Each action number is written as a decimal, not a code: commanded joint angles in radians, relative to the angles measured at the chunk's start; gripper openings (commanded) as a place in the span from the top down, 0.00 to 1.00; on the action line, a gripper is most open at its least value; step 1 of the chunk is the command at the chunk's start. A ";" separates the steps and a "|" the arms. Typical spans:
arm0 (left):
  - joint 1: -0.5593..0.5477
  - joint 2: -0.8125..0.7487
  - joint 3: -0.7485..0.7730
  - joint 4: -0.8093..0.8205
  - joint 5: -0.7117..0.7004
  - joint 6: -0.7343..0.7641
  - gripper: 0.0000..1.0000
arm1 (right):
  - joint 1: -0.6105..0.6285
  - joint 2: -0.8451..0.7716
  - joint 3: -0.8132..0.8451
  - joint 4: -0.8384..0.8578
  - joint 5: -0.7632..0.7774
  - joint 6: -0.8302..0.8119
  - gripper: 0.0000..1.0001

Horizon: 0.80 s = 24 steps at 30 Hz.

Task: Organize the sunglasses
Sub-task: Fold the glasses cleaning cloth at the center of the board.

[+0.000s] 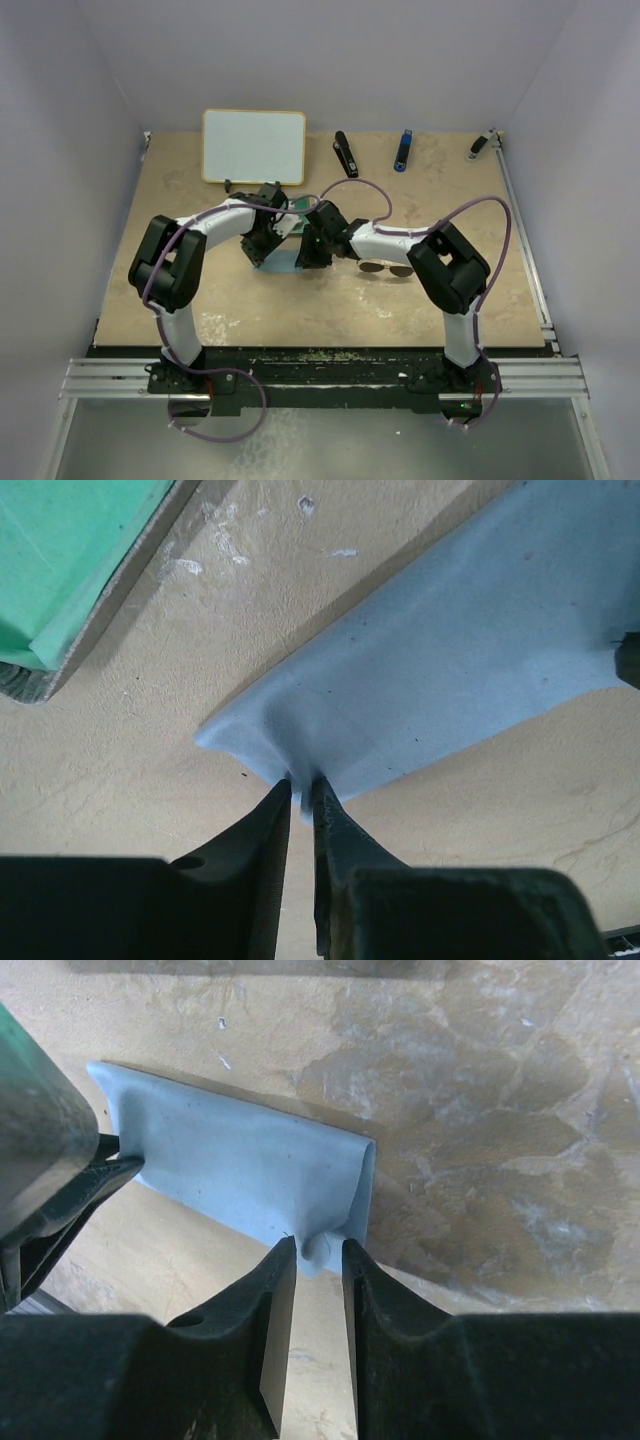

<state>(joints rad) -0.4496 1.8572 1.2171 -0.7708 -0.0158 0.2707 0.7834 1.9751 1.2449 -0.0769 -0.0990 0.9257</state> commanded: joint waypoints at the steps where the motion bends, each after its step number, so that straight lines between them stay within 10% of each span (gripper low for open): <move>1: 0.005 -0.047 -0.005 -0.010 -0.002 -0.008 0.82 | -0.002 -0.079 -0.009 -0.033 0.022 -0.016 0.69; 24: 0.007 -0.172 0.053 -0.039 -0.118 -0.009 0.65 | -0.044 -0.075 0.028 -0.063 0.050 -0.045 0.68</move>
<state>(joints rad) -0.4496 1.7229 1.2224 -0.8227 -0.0879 0.2707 0.7403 1.8927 1.2285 -0.1379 -0.0372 0.9047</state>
